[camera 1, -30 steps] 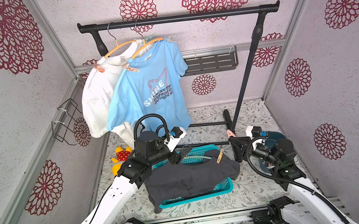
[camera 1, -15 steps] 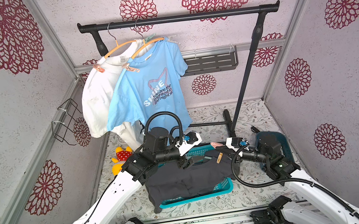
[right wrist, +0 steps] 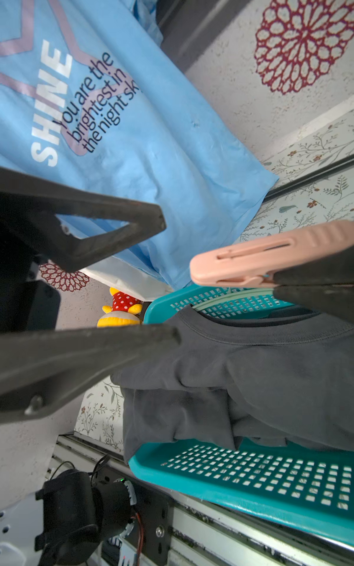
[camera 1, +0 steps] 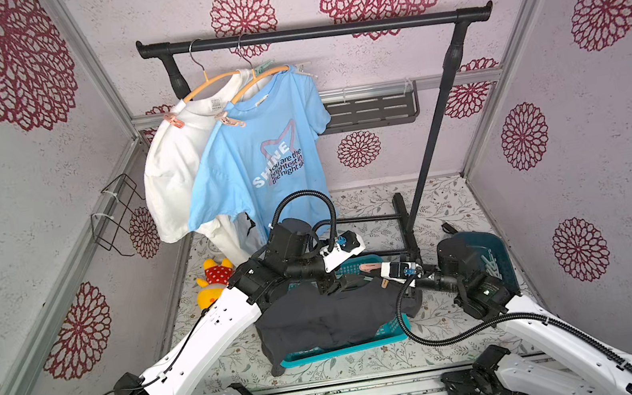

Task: Use clothespins to secure the t-shirt on both sides of the hanger
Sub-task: Pick up the clothespin from the storage box.

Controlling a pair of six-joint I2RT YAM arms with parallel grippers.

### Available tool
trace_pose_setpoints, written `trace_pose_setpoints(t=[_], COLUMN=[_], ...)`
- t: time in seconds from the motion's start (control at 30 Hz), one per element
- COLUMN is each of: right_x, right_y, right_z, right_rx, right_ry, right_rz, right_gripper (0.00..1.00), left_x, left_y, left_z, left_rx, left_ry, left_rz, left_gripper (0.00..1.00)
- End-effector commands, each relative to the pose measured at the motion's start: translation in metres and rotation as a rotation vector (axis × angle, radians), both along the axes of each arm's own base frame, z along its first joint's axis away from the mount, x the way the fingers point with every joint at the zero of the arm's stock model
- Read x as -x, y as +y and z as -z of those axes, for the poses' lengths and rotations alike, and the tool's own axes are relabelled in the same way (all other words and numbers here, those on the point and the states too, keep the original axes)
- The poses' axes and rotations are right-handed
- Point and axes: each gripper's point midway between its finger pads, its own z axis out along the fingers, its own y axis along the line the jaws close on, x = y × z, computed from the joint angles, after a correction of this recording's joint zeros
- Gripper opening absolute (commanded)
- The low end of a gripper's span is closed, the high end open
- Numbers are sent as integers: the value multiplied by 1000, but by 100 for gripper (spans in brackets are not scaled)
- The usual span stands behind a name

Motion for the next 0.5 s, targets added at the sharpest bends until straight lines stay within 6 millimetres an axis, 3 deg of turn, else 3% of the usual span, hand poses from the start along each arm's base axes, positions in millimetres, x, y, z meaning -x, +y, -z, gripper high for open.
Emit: trace_pose_setpoints(t=[0.0, 0.47], right_x=[-2, 2], right_y=[4, 14], right_z=[-21, -19], right_rx=[-8, -1], right_ry=[-83, -82], right_rz=[-2, -36], right_gripper=[0, 0], left_x=[4, 3], left_y=[-7, -8], left_z=[-2, 15], left_rx=[3, -50], left_ry=[15, 19], left_rz=[22, 37], left_gripper=[58, 24])
